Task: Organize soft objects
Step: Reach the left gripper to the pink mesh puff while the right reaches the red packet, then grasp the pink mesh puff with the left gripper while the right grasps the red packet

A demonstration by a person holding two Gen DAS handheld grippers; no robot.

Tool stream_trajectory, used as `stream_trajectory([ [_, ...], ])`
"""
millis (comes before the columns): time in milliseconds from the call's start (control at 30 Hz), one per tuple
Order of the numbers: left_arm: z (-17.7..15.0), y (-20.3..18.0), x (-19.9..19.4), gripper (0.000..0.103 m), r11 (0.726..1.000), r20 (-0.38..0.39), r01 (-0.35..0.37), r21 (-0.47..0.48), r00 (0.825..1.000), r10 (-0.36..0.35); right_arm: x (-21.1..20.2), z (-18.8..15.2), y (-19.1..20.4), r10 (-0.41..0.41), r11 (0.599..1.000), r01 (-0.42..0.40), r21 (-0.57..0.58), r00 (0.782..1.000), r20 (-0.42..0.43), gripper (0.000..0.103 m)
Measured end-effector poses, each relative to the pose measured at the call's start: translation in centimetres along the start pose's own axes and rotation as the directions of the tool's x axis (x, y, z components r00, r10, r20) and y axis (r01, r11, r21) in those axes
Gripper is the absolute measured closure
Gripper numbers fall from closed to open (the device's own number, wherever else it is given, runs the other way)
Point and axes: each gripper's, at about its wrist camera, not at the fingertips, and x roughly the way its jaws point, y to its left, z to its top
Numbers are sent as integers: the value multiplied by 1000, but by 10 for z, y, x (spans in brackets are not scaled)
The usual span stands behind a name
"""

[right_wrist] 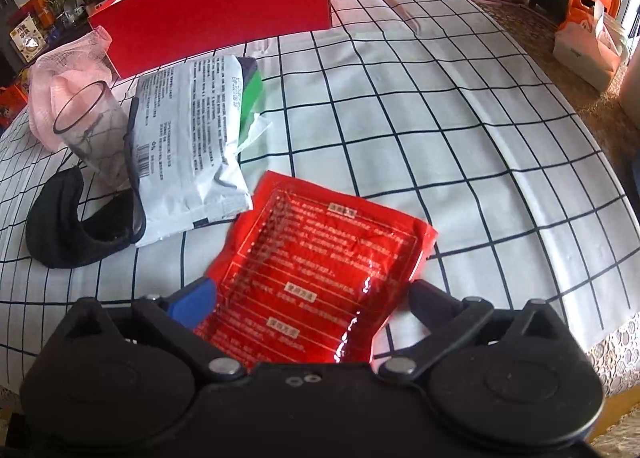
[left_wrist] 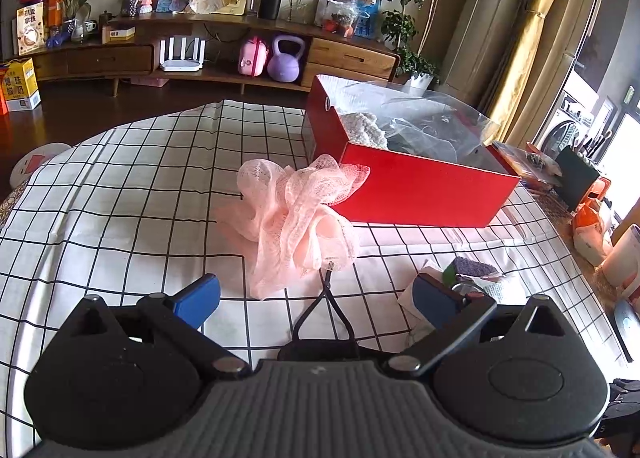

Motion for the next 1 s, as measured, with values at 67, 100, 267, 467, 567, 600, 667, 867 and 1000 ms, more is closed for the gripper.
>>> stream_trajectory([
  [67, 2, 1, 3, 0, 1000, 0, -7, 5, 1000, 7, 3, 2, 5, -23, 1000, 23, -17, 1000, -3, 0],
  [100, 3, 1, 5, 0, 1000, -1, -10, 10, 1000, 10, 4, 2, 7, -35, 999, 35, -24, 999, -5, 0],
  [267, 10, 2, 21, 0, 999, -12, -29, 39, 999, 29, 8, 0, 16, -74, 995, 74, -62, 997, -3, 0],
  [467, 23, 3, 57, 0, 994, -15, -87, 59, 996, 88, 8, -1, 16, -73, 995, 74, -72, 997, 7, 0],
  [567, 31, 3, 76, 0, 995, -22, -82, 54, 996, 83, 8, -1, 17, -72, 994, 73, -76, 997, 9, 0],
  [600, 34, 3, 82, 0, 995, -27, -88, 55, 996, 90, 8, -1, 17, -72, 994, 72, -77, 997, 9, 0],
  [667, 37, 3, 94, 0, 993, -37, -104, 54, 994, 106, 7, -2, 17, -72, 994, 73, -78, 997, 10, 0],
  [867, 38, 6, 118, 1, 991, -57, -130, 40, 990, 132, 5, -1, 17, -68, 994, 69, -87, 998, 12, 3],
  [1000, 38, 6, 124, 25, 991, -65, -130, 41, 989, 133, 2, -2, 18, -54, 993, 56, -105, 998, 25, 11],
])
